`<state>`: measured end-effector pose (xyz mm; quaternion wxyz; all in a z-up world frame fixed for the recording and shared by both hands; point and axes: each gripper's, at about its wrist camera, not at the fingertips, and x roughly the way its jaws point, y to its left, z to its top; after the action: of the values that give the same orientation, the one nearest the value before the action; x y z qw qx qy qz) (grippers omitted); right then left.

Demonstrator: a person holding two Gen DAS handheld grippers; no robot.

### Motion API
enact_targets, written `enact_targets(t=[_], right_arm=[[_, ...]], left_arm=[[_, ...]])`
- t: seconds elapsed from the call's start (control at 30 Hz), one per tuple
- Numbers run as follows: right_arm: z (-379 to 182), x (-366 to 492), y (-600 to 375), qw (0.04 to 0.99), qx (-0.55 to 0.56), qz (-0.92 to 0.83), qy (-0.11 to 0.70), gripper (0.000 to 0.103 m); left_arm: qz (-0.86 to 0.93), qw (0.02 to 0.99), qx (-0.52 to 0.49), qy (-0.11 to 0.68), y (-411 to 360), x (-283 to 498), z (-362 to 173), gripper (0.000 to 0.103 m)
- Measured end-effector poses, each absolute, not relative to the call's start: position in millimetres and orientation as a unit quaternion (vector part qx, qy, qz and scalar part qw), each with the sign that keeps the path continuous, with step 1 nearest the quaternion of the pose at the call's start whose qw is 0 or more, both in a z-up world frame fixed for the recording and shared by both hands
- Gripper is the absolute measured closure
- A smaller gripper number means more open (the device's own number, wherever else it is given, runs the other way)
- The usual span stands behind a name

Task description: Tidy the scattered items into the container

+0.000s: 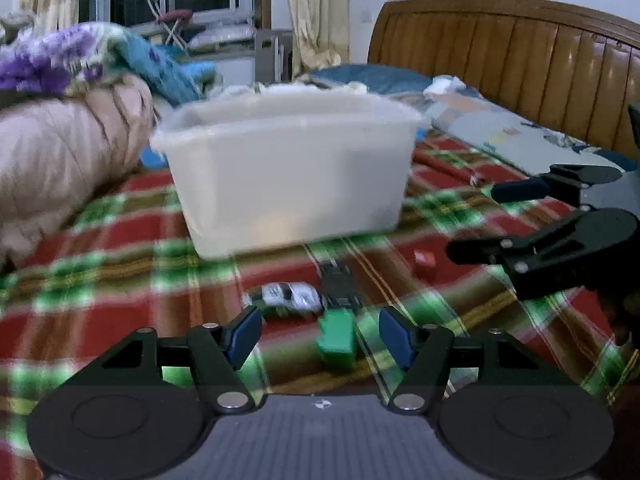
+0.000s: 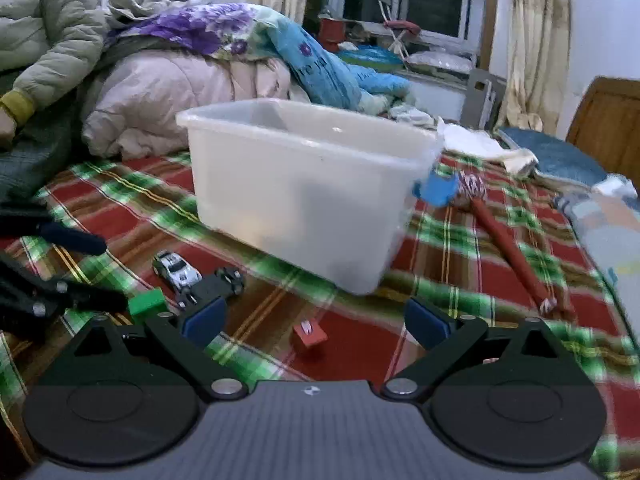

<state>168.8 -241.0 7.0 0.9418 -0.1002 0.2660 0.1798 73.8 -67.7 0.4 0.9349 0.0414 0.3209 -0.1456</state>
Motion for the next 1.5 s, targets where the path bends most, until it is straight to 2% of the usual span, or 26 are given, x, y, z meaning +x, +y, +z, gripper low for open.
enact_targets(t=[0.17,0.27,0.33,0.57,0.73,1.0,1.07,1.1,1.23,1.5], right_arm=[[-1,174,-238,0.940,-0.096,0.185,0.271,0.007],[-11,177,-235,0.937,-0.092,0.188,0.279,0.018],[-17,181,-236,0.936,-0.083,0.185,0.289,0.028],[-32,191,-235,0.929,-0.088,0.180,0.311,0.032],[-38,197,-238,0.926,-0.085,0.178,0.323,0.047],[-42,201,-242,0.924,-0.075,0.178,0.331,0.048],[-42,201,-242,0.922,-0.076,0.183,0.332,0.054],[-42,200,-242,0.921,-0.075,0.187,0.332,0.060],[-42,200,-239,0.920,-0.081,0.190,0.332,0.070],[-40,198,-237,0.921,-0.083,0.194,0.328,0.073]], left_arm=[[-0.131,0.934,0.037,0.329,-70,78,-13,0.034],[-0.120,0.934,0.029,0.335,-71,80,-16,0.035],[-0.114,0.933,0.025,0.340,-72,84,-19,0.045],[-0.109,0.929,0.014,0.353,-74,92,-26,0.047],[-0.115,0.928,0.017,0.354,-78,92,-28,0.054],[-0.114,0.926,0.014,0.359,-79,96,-30,0.057],[-0.114,0.926,0.014,0.359,-79,96,-31,0.061],[-0.114,0.926,0.014,0.359,-79,96,-30,0.065],[-0.116,0.926,0.015,0.359,-81,96,-31,0.068],[-0.119,0.926,0.012,0.357,-80,95,-30,0.075]])
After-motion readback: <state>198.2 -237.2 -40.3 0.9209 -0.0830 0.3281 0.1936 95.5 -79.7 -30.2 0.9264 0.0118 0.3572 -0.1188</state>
